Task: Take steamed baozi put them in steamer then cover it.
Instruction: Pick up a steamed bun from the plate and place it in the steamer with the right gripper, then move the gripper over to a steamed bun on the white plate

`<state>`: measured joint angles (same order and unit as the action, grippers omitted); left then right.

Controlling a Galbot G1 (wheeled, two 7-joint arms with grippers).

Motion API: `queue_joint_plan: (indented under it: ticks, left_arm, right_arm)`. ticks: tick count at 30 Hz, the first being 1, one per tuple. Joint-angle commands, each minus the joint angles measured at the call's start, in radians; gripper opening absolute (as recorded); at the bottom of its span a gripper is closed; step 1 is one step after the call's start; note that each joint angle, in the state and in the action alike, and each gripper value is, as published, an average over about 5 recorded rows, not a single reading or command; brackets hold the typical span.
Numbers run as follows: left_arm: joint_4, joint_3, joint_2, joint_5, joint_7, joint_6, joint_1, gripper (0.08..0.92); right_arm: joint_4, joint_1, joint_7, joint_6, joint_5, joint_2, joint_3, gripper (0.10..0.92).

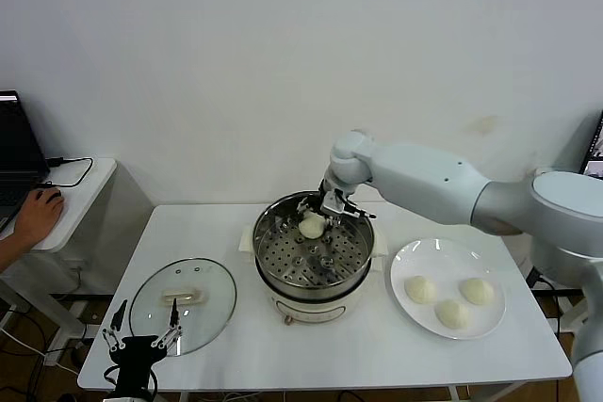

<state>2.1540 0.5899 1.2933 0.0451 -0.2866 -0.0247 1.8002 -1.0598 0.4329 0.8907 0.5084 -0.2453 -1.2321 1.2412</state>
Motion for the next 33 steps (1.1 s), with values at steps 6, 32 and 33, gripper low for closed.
queue_joint_plan:
  ticks: [6, 32, 33]
  left_arm:
    - [0.021, 0.005, -0.015, 0.004, 0.000, 0.002, 0.002, 0.823]
    - [0.032, -0.008, -0.067, 0.020, 0.003, 0.015, -0.026, 0.823]
    - [0.032, -0.007, -0.066, 0.020, 0.003, 0.015, -0.026, 0.823]
  right_arm:
    - [-0.317, 0.262, 0.147, -0.450, 0.441, 0.231, 0.055, 0.822]
    - [-0.738, -0.025, 0.108, -0.820, 0.330, 0.952, -0.052, 0.823]
    - [-0.727, -0.082, 0.108, -0.815, 0.312, 0.954, -0.096, 0.823]
